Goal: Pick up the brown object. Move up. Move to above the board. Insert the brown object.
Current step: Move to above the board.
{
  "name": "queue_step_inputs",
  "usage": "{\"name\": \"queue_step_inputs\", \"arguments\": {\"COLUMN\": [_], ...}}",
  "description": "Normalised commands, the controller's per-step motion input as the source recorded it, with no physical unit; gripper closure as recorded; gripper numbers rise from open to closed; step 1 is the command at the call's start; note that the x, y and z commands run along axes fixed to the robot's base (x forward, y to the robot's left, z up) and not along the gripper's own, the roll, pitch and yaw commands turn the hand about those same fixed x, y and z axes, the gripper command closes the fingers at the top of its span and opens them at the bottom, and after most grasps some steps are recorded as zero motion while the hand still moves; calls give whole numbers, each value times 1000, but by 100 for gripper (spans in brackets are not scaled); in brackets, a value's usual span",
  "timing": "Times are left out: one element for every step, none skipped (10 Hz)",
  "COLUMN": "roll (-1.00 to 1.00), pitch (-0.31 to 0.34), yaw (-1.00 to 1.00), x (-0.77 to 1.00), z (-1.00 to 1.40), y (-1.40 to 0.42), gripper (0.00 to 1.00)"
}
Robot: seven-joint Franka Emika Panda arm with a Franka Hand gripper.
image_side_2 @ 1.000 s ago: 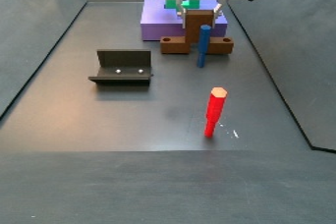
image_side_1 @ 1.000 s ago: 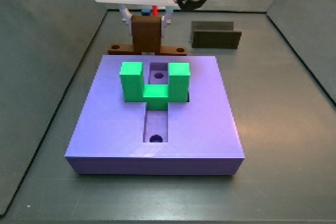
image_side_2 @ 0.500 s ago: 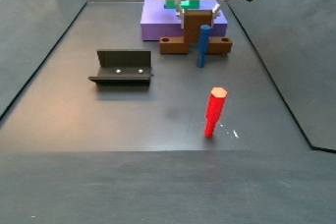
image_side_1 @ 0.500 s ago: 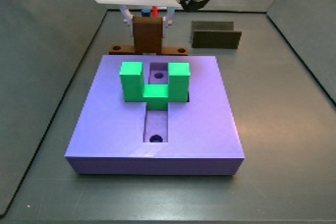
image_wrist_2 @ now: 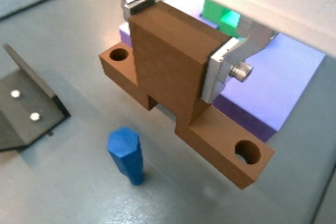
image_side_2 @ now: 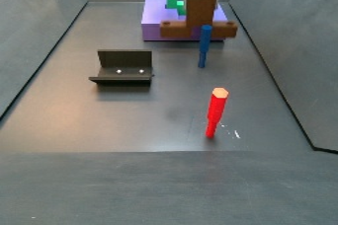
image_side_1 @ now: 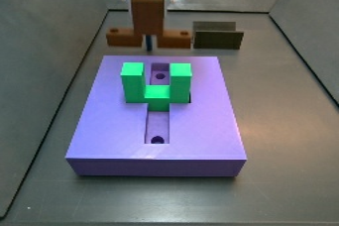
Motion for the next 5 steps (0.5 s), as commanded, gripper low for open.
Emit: {"name": "queue_step_inputs", "arguments": {"roll": [0, 1, -14, -33, -40], "pitch": [0, 14, 28, 17, 60], "yaw": [0, -4, -2, -5, -5], "x": [0, 4, -47, 1, 74], "z": [1400, 1400, 1400, 1400, 1400], "y": [0, 0, -1, -8, -5], "gripper": [100, 100, 100, 100, 100]}}
